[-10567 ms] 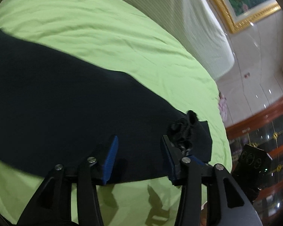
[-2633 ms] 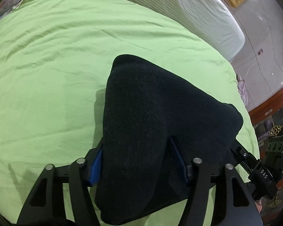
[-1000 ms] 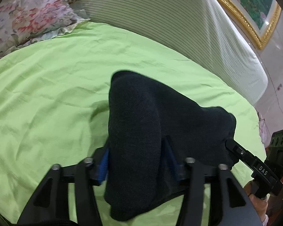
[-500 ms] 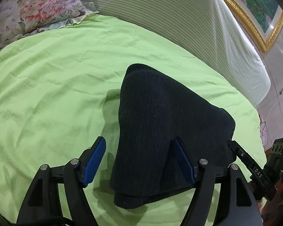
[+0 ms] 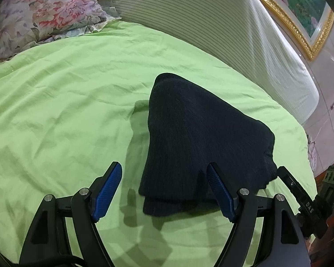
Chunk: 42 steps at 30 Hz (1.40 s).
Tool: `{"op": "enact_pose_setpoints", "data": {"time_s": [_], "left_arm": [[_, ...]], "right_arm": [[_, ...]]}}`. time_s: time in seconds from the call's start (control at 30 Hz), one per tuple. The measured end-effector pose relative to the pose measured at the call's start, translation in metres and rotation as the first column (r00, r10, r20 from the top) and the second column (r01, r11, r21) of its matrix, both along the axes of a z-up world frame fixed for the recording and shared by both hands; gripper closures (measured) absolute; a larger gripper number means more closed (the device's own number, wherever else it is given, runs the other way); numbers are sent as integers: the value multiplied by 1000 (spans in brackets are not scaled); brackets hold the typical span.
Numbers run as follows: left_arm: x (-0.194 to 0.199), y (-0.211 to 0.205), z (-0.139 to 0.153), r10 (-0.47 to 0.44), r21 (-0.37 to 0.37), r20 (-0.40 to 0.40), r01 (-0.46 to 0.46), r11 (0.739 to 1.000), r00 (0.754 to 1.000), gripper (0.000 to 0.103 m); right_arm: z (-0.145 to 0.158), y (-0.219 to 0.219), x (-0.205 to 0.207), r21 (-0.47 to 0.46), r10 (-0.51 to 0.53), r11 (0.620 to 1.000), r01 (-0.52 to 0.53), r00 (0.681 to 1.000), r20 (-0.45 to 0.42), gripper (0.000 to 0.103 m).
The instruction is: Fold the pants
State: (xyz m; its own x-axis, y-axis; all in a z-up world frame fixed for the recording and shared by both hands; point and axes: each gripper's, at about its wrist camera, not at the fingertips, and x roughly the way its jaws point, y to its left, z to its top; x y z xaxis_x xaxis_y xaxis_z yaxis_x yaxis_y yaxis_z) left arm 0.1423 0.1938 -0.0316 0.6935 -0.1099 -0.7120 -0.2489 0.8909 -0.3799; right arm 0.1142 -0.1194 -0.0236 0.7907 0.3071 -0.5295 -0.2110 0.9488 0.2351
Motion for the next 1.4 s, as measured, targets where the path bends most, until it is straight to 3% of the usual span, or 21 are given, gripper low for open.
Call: {"op": "enact_pose_setpoints", "data": {"time_s": [0.33,0.67,0.93,1.4], "left_arm": [[-33,-28,9,-48,154,7,47,987,999,19],[-53,-51,7,-57,260,13,51,964,998,18],[-57,-62,2,-41,328,2,38,944,999,16],[-56,-75,-10,-63,380,4,57,923,998,15]], "right_arm": [[4,28,-39,-114,108,989,-98,990,90,21],[-4,39,-55,-179,104,980,-87,991,89,10],[-7,44,-61,-216,104,973,-80,989,103,7],[-13,50,-60,-226,113,970,-92,990,83,6]]}}
